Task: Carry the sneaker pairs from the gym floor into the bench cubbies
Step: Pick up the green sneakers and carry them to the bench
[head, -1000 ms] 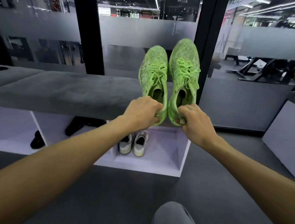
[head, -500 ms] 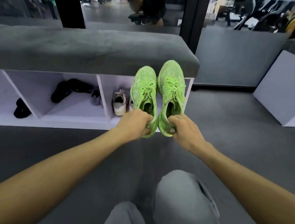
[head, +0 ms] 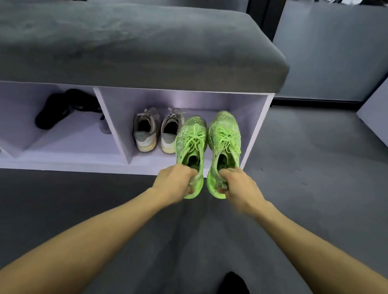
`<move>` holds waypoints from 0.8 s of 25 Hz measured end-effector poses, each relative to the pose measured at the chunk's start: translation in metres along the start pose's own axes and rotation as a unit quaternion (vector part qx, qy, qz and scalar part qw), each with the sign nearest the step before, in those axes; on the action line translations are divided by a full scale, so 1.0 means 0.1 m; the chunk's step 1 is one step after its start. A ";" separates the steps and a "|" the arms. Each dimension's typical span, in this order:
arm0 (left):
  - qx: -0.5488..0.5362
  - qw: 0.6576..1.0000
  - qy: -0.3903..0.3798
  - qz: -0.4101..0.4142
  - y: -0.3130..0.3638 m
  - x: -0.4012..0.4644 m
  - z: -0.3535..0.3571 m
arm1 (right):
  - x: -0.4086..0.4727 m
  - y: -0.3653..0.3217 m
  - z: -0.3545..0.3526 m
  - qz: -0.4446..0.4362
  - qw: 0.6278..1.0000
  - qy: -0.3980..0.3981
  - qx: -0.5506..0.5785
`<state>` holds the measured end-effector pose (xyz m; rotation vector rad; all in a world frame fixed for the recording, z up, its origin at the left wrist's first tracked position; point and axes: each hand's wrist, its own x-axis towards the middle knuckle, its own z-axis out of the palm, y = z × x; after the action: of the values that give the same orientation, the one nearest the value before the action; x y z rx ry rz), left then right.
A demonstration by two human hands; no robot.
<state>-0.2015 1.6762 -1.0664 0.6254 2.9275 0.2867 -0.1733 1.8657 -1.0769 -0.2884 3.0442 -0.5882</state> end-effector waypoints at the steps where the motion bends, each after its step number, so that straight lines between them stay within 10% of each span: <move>1: -0.002 1.000 -0.003 -0.006 -0.06 0.22 0.06 | 0.20 0.11 0.06 0.008 1.000 -0.005 0.002; 20: 0.005 0.998 0.011 -0.054 -0.88 2.75 1.09 | 2.72 1.24 0.92 0.107 0.991 -0.036 -0.079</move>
<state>-0.4665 1.7290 -1.2159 0.4672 2.9718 0.2683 -0.4566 1.8945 -1.2068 0.0135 3.0010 -0.3182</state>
